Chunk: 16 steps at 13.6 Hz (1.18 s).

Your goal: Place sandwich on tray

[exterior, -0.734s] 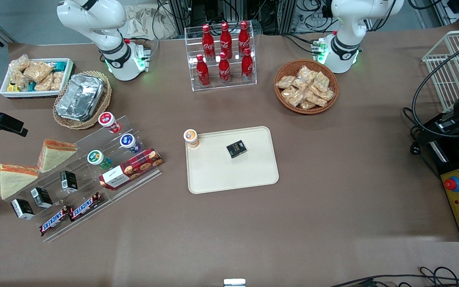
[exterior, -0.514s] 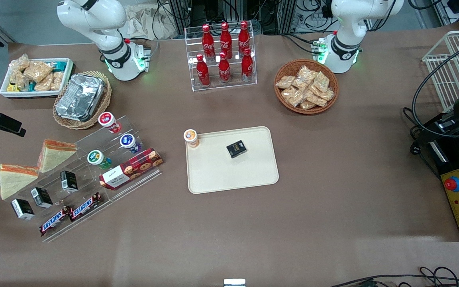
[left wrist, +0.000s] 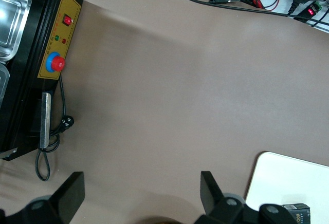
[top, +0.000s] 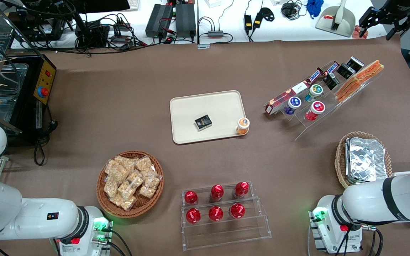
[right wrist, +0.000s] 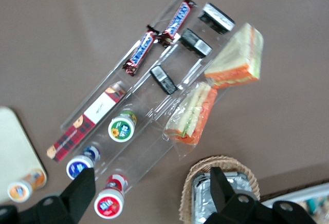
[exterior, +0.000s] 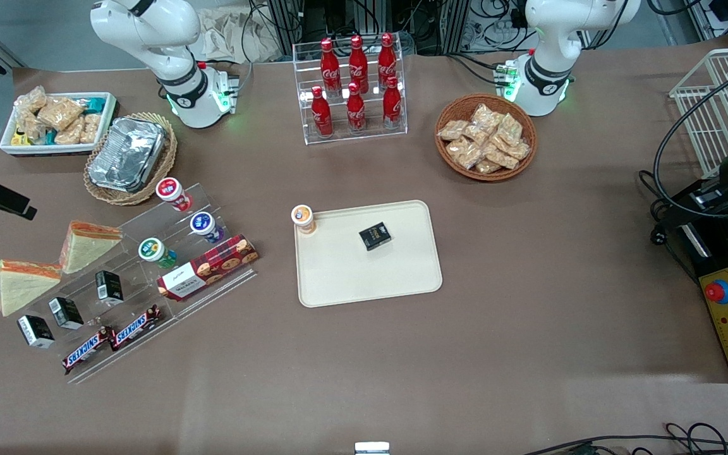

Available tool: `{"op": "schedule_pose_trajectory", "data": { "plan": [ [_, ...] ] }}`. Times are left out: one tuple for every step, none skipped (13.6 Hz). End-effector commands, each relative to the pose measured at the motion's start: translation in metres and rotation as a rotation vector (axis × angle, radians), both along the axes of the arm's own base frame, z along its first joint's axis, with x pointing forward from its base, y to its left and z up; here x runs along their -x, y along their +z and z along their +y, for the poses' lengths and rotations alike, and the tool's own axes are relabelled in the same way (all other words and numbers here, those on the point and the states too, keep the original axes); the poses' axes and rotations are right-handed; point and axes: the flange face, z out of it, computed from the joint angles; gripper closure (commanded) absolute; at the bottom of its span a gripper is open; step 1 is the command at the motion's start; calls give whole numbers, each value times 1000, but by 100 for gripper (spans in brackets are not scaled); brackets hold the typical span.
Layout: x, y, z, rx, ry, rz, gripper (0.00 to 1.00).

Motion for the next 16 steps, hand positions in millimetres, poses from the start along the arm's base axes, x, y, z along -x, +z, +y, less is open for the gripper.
{"op": "schedule_pose_trajectory", "data": {
  "plan": [
    [2,7,-14,63,-222,-6,1],
    [5,6,-29,64,-300,-8,1],
    [7,6,-46,61,-352,-17,1],
    [9,5,-59,57,-377,-19,1],
    [9,-1,-77,57,-402,-16,1],
    [10,-9,-96,53,-434,-8,1],
    [13,-12,-112,40,-471,-7,1],
    [16,-17,-132,37,-505,-22,1],
    [14,-29,-144,37,-526,-18,1],
    [10,-41,-147,35,-530,0,1],
    [8,-50,-153,19,-545,7,1],
    [6,-60,-165,-13,-574,-1,1],
    [7,-69,-171,-32,-594,-1,1],
    [7,-79,-172,-35,-605,-3,1],
    [9,-90,-172,-35,-620,-5,1],
    [12,-99,-170,-35,-637,-11,1]
  ]
}}
